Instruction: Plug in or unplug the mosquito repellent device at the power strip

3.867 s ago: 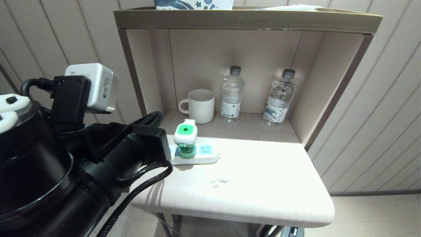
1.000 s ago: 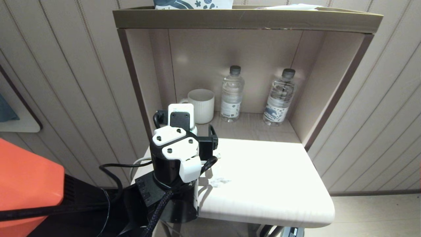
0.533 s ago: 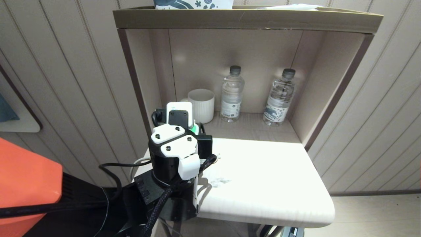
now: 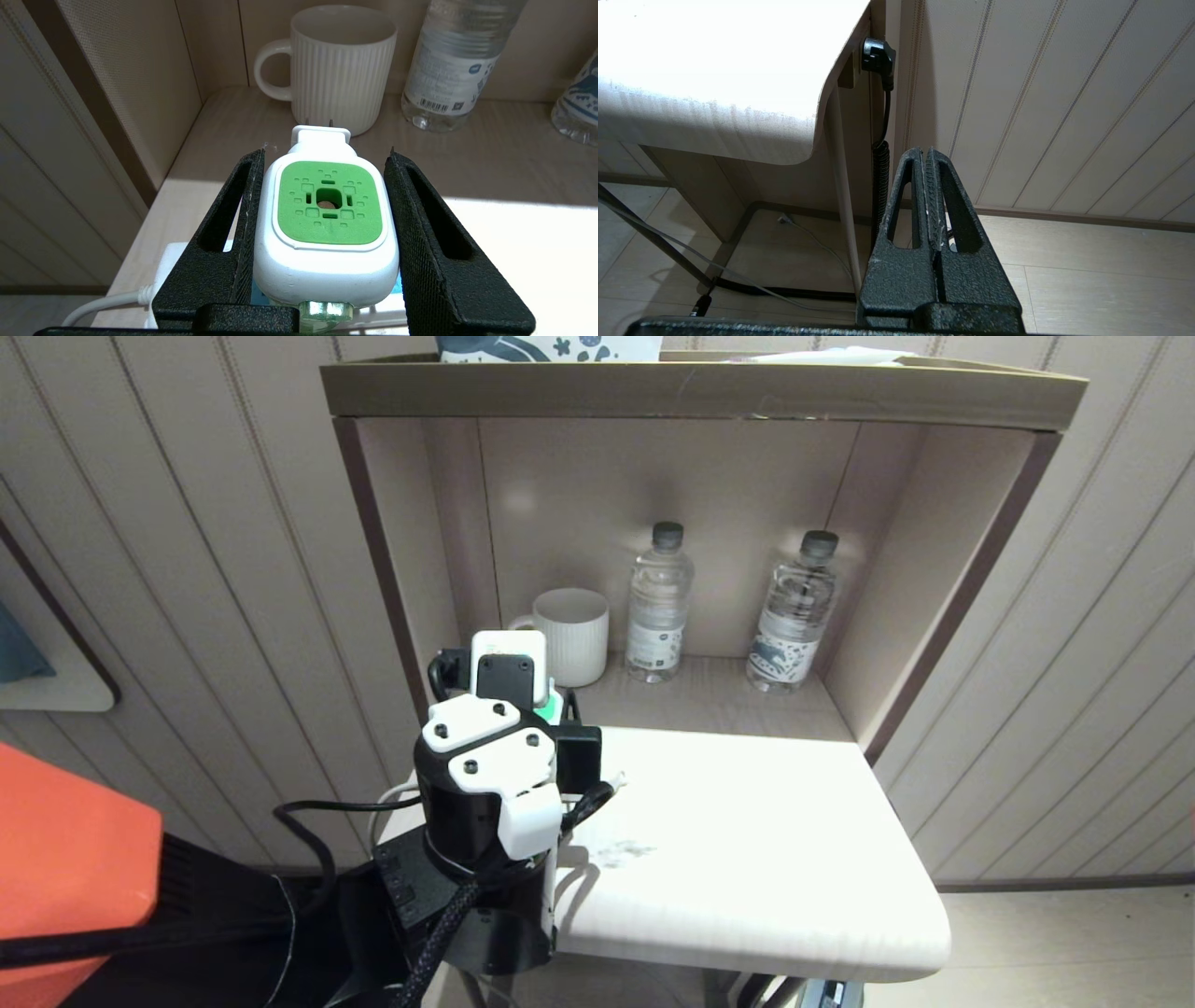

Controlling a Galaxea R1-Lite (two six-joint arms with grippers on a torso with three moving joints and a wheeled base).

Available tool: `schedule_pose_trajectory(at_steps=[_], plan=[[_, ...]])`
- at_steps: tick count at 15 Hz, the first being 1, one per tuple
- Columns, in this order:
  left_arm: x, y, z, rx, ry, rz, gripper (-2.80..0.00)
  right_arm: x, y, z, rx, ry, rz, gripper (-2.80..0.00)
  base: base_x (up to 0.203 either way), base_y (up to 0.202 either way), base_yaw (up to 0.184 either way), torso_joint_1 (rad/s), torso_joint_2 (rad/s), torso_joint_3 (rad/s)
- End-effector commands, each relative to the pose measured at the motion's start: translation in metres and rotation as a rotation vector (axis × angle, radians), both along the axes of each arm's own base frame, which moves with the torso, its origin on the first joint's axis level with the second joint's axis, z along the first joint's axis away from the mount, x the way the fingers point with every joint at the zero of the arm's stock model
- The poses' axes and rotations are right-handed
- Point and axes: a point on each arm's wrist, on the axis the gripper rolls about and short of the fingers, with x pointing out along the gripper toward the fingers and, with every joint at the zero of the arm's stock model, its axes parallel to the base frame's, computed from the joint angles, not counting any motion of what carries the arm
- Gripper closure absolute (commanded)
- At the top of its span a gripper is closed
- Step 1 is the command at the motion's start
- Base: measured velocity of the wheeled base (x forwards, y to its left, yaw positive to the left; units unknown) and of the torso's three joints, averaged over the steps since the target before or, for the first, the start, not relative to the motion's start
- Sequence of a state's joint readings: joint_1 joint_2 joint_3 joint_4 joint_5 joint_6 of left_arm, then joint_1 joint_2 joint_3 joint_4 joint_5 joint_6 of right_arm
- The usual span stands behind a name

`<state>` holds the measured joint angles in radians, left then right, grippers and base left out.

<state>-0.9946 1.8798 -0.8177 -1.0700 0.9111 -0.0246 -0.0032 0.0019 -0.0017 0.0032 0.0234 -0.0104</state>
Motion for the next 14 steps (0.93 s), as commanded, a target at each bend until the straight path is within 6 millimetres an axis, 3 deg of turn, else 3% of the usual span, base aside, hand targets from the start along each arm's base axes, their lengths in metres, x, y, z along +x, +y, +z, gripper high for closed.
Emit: schedule_pose_trajectory(at_steps=[1,3,7,12,14], plan=[[-0.01,0.009,0.021,-0.04,-0.033,-0.003,0.0,0.0,0.0,0.0,0.0,0.001,0.0,0.0,0.0,0.0,0.0,0.0,0.0,0.0],[-0.029,0.03,0.05,-0.043,-0.052,-0.021,0.0,0.0,0.0,0.0,0.0,0.001,0.0,0.0,0.0,0.0,0.0,0.0,0.0,0.0],[-0.06,0.079,0.071,0.166,0.074,-0.074,0.0,0.0,0.0,0.0,0.0,0.001,0.001,0.0,0.0,0.0,0.0,0.0,0.0,0.0],[-0.067,0.161,0.097,0.343,0.284,-0.066,0.0,0.0,0.0,0.0,0.0,0.001,0.0,0.0,0.0,0.0,0.0,0.0,0.0,0.0],[-0.071,0.192,0.117,0.358,0.389,-0.057,0.0,0.0,0.0,0.0,0.0,0.0,0.0,0.0,0.0,0.0,0.0,0.0,0.0,0.0]])
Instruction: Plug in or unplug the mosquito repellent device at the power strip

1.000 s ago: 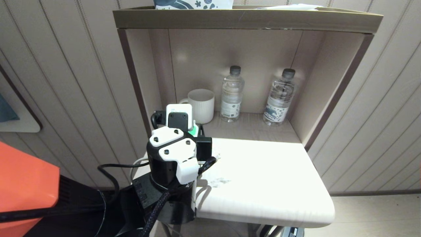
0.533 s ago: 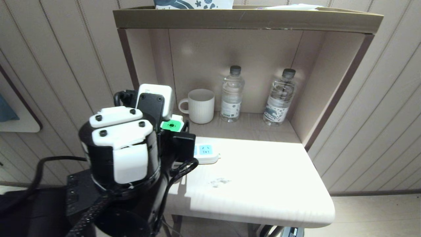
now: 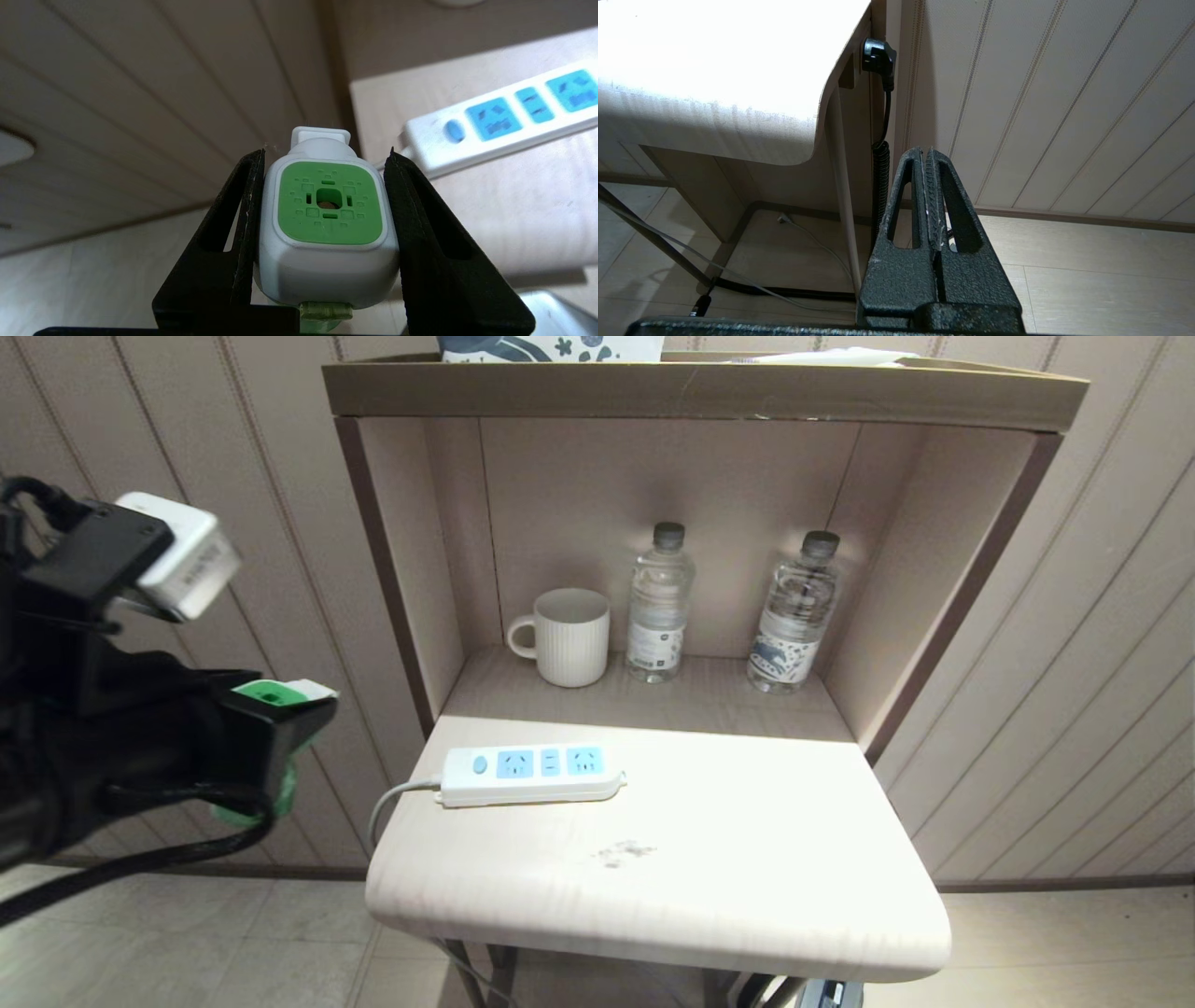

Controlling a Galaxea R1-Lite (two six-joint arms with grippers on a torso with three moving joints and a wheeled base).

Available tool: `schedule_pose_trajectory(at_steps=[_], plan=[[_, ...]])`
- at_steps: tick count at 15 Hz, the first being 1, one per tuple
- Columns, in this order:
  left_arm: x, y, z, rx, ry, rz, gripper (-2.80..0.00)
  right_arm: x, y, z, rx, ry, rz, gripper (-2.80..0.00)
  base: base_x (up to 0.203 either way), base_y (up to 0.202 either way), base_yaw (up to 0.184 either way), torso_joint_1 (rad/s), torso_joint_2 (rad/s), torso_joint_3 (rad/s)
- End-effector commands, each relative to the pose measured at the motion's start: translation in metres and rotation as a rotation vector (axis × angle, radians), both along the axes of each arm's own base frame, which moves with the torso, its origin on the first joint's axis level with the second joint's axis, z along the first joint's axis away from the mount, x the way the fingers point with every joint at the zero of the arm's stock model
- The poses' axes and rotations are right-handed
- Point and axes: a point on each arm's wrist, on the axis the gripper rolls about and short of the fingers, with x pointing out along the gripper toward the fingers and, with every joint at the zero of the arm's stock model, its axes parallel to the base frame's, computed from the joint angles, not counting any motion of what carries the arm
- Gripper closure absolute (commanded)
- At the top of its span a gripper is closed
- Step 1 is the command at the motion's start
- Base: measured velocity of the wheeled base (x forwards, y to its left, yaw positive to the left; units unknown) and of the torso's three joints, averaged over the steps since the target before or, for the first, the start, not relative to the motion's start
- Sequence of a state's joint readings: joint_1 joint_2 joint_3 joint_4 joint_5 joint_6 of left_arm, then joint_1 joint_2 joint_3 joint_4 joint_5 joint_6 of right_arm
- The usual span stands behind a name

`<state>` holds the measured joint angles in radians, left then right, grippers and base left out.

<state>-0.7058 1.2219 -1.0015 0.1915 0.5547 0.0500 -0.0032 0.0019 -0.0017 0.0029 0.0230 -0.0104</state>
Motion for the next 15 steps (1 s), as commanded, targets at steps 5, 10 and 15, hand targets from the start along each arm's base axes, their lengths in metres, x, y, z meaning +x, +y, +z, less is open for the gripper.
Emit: schedule_pose_trajectory(at_steps=[5,10,15], plan=[[-0.033,0.054,0.017,0.109,0.359,0.025,0.0,0.0,0.0,0.0,0.0,0.001,0.0,0.0,0.0,0.0,0.0,0.0,0.0,0.0],[-0.033,0.05,0.021,-0.005,0.48,-0.024,0.0,0.0,0.0,0.0,0.0,0.001,0.0,0.0,0.0,0.0,0.0,0.0,0.0,0.0],[-0.035,0.047,0.045,-0.095,0.542,-0.03,0.0,0.0,0.0,0.0,0.0,0.001,0.0,0.0,0.0,0.0,0.0,0.0,0.0,0.0]])
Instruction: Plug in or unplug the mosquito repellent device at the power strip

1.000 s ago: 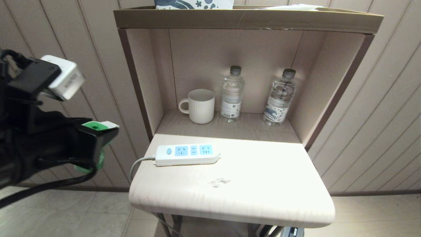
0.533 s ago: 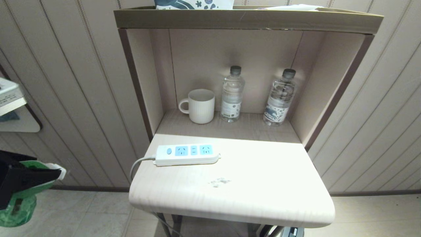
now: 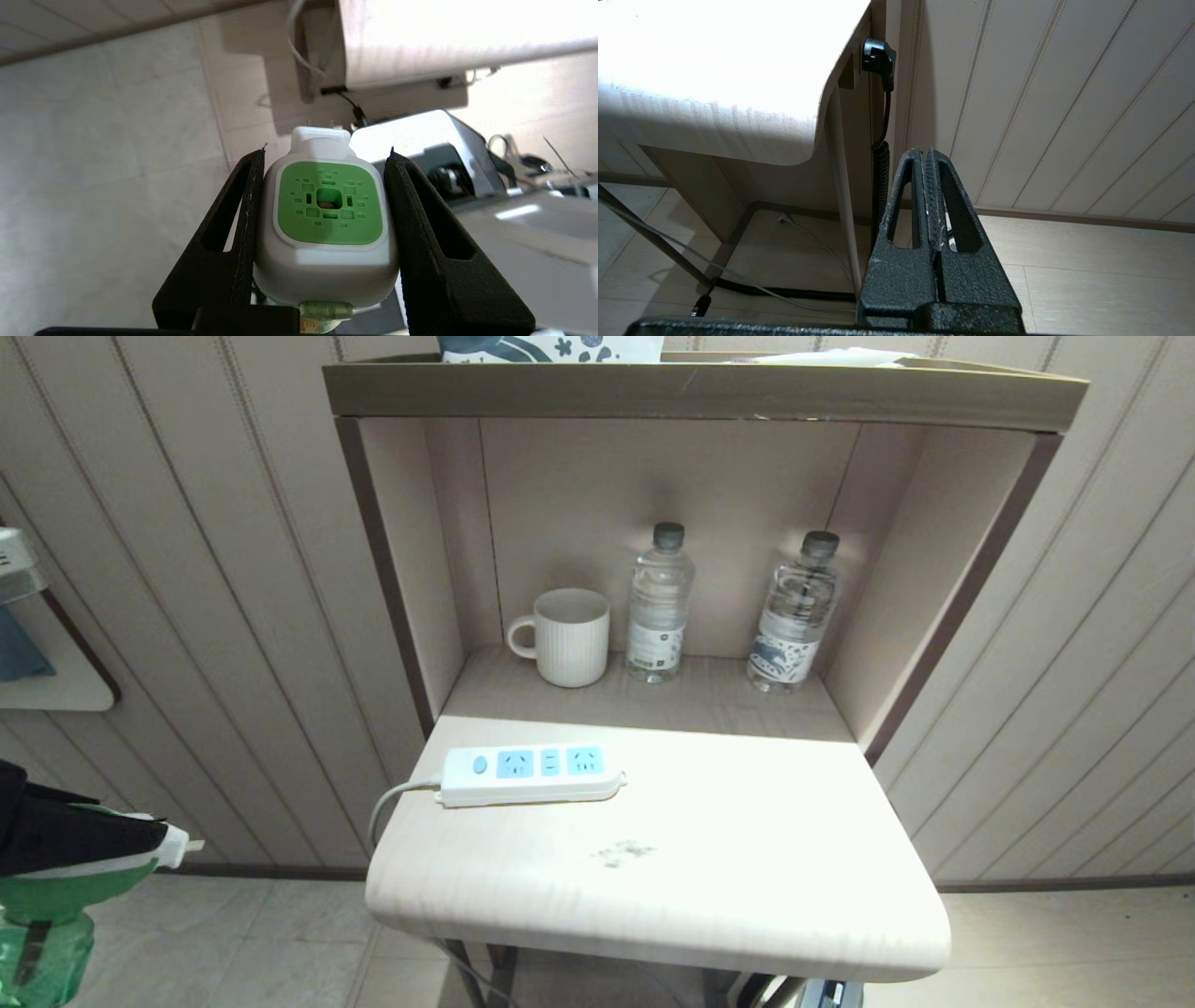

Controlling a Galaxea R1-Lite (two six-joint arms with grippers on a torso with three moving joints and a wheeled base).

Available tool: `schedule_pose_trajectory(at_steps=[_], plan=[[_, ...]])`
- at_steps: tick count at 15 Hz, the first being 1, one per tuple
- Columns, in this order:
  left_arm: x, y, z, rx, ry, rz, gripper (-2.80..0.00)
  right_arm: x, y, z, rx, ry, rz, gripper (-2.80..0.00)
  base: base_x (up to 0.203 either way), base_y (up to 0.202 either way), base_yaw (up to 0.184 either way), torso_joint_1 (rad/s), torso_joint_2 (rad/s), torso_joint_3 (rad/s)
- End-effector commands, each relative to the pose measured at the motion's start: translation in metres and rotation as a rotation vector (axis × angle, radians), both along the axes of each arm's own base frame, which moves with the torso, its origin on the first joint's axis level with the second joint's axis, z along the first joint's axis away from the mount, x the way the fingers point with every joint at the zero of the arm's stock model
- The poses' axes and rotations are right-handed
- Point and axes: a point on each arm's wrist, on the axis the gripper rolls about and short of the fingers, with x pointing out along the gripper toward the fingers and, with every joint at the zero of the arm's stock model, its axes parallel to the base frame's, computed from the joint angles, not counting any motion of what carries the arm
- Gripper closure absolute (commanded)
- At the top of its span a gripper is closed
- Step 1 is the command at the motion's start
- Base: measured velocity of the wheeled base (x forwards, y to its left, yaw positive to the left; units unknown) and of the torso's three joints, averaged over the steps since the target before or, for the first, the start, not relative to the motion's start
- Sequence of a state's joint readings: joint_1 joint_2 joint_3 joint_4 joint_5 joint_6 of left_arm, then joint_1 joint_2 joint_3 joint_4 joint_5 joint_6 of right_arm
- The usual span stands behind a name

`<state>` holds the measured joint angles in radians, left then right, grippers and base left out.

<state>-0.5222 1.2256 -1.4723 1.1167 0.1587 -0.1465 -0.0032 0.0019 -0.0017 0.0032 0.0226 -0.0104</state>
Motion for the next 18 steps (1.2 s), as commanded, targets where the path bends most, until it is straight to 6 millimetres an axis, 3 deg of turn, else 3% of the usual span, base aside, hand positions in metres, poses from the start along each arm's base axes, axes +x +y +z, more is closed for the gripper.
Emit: schedule_pose_trajectory(at_steps=[1,18], plan=[[0.003,-0.003,0.001,0.006,0.013,-0.002,0.0,0.0,0.0,0.0,0.0,0.001,0.001,0.0,0.0,0.0,0.0,0.0,0.0,0.0],[-0.004,0.001,0.007,0.003,0.115,0.053,0.0,0.0,0.0,0.0,0.0,0.001,0.001,0.0,0.0,0.0,0.0,0.0,0.0,0.0]])
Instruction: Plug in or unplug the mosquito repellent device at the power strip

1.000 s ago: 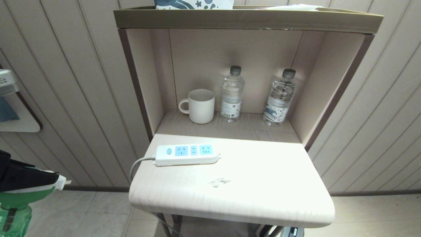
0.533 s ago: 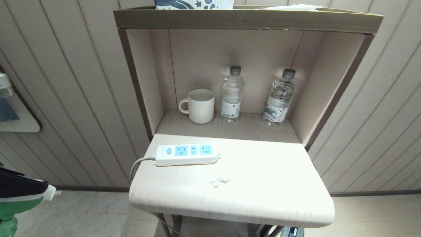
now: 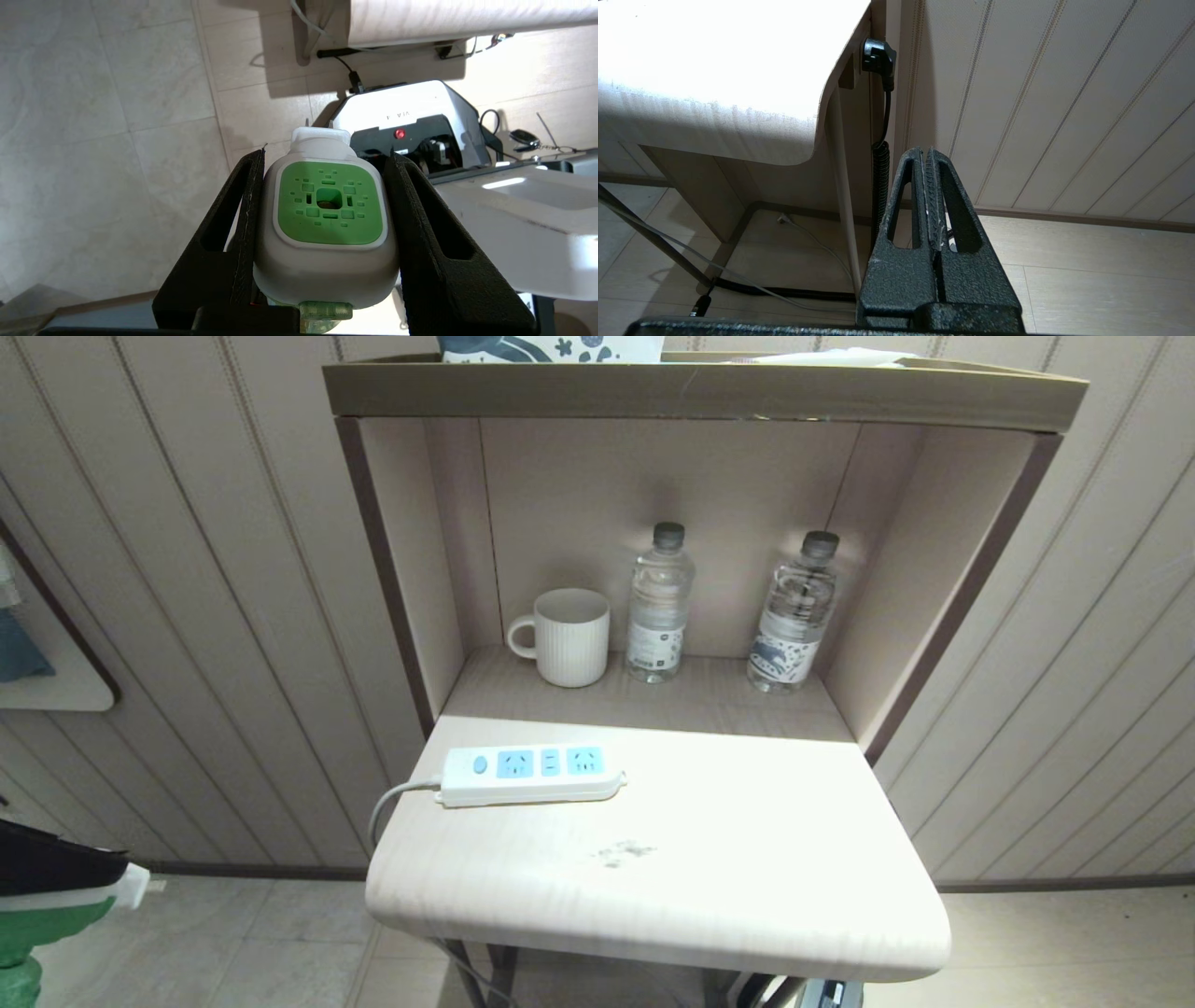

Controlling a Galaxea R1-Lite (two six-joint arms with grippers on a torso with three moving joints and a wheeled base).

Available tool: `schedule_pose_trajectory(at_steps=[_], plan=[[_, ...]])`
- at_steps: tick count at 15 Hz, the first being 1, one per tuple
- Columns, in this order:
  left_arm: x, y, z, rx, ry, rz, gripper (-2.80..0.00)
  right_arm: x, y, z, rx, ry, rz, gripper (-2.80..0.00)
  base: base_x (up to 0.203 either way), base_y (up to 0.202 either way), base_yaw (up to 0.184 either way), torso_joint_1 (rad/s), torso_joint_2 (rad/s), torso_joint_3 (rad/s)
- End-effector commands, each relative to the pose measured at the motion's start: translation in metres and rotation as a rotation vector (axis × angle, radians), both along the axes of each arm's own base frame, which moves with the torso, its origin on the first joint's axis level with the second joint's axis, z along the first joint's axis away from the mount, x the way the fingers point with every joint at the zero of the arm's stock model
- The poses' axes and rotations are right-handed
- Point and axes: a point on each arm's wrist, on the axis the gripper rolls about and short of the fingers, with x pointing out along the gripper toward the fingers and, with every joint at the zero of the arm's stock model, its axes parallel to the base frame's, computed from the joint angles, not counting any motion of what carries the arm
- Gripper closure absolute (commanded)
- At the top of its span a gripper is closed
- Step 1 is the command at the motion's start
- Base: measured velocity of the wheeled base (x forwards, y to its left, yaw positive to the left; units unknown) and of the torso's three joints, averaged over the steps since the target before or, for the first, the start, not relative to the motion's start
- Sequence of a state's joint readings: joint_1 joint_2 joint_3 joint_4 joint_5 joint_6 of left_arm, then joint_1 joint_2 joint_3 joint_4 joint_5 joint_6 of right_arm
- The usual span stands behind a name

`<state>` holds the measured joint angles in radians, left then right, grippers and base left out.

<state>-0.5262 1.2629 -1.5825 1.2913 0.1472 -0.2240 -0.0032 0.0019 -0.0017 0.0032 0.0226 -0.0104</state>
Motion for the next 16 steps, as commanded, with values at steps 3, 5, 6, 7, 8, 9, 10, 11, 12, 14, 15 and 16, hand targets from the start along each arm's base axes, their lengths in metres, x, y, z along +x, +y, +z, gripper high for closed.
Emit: schedule_pose_trajectory(at_steps=[3,5,6,7,8,9,10,11,12,14,15,16], plan=[[0.01,-0.006,-0.004,-0.007,0.044,-0.012,0.0,0.0,0.0,0.0,0.0,0.001,0.001,0.0,0.0,0.0,0.0,0.0,0.0,0.0],[0.013,-0.008,-0.006,-0.015,0.048,-0.018,0.0,0.0,0.0,0.0,0.0,0.001,0.001,0.0,0.0,0.0,0.0,0.0,0.0,0.0],[0.015,-0.009,-0.005,-0.016,0.047,-0.017,0.0,0.0,0.0,0.0,0.0,0.001,0.001,0.0,0.0,0.0,0.0,0.03,-0.05,-0.045],[0.02,-0.012,-0.005,-0.017,0.046,-0.015,0.0,0.0,0.0,0.0,0.0,0.001,0.001,0.0,0.0,0.0,0.0,0.11,-0.28,-0.15],[0.021,-0.013,-0.004,-0.018,0.041,-0.014,0.0,0.0,0.0,0.0,0.0,0.001,0.001,0.0,0.0,0.0,0.0,0.156,-0.37,-0.21],[0.022,-0.013,-0.004,-0.018,0.039,-0.013,0.0,0.0,0.0,0.0,0.0,0.001,0.001,0.0,0.0,0.0,0.0,0.184,-0.43,-0.239],[0.022,-0.013,-0.003,-0.018,0.037,-0.012,0.0,0.0,0.0,0.0,0.0,0.001,0.001,0.0,0.0,0.0,0.0,0.207,-0.46,-0.252],[0.022,-0.013,-0.003,-0.017,0.038,-0.012,0.0,0.0,0.0,0.0,0.0,0.001,0.001,0.0,0.0,0.0,0.0,0.221,-0.48,-0.271],[0.022,-0.013,-0.003,-0.017,0.037,-0.014,0.0,0.0,0.0,0.0,0.0,0.001,0.001,0.0,0.0,0.0,0.0,0.223,-0.51,-0.292],[0.022,-0.013,-0.003,-0.014,0.038,-0.014,0.0,0.0,0.0,0.0,0.0,0.001,0.001,0.0,0.0,0.0,0.0,0.232,-0.51,-0.288],[0.022,-0.013,-0.003,-0.012,0.041,-0.014,0.0,0.0,0.0,0.0,0.0,0.001,0.001,0.0,0.0,0.0,0.0,0.235,-0.54,-0.286],[0.022,-0.013,-0.003,-0.013,0.042,-0.015,0.0,0.0,0.0,0.0,0.0,0.001,0.001,0.0,0.0,0.0,0.0,0.238,-0.53,-0.286]])
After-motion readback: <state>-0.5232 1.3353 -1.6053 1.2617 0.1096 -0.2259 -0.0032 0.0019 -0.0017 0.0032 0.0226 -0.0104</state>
